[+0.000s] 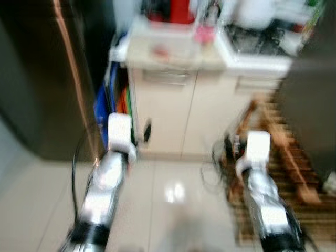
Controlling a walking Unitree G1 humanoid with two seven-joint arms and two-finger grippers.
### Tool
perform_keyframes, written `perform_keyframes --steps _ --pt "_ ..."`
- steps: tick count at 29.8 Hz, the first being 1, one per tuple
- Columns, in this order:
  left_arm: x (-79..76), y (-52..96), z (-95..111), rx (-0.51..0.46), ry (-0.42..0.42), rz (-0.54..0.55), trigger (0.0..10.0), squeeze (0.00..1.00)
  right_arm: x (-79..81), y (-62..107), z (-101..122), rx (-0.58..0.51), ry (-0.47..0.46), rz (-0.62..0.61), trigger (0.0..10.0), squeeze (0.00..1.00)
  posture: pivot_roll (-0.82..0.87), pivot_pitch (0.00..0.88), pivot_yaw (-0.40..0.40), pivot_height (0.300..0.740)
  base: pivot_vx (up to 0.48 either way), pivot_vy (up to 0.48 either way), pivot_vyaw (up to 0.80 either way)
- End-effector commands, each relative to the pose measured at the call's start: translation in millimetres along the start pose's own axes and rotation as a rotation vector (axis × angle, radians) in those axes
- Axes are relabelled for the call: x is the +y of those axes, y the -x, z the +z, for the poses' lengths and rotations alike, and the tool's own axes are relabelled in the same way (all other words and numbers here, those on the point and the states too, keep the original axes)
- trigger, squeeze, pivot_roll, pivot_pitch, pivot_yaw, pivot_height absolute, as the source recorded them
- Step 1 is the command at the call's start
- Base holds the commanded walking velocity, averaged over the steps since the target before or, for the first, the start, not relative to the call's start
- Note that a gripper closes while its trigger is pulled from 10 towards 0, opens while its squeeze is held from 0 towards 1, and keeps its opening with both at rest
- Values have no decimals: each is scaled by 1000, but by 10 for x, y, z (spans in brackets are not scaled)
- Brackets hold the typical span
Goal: Restocking fridge
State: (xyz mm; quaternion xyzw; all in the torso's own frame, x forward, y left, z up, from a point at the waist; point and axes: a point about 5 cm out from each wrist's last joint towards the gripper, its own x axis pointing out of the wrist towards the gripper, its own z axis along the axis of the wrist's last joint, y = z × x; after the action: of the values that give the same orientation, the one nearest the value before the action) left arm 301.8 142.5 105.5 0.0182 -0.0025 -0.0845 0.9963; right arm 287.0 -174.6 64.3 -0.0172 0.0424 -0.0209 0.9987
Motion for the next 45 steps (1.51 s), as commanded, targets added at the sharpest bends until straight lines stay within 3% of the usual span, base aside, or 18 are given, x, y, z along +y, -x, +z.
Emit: perform_keyframes --steps 1,19,27,32,45 --pt "-75 -39 13 -6 0 -35 10000 0 -55 -29 34 -11 11 -8 10000 0 -18 0 -14 740 0 0 -500" --pt "-93 -105 119 -81 29 -130 10000 0 -124 -53 34 -32 21 -30 10000 0 -26 0 -16 740 0 0 -534" --pt "-236 -59 173 -129 76 -248 10000 0 -148 -50 17 -34 22 -37 10000 0 -32 0 -16 740 0 -124 -536" --pt "-256 -55 178 -132 74 -266 10000 0 -160 -57 17 -34 18 -43 10000 0 -29 0 -18 740 0 -480 -527" --pt "-239 -63 171 -127 64 -277 10000 0 -157 -70 20 -45 19 -42 10000 0 -29 0 -19 740 0 0 -520"
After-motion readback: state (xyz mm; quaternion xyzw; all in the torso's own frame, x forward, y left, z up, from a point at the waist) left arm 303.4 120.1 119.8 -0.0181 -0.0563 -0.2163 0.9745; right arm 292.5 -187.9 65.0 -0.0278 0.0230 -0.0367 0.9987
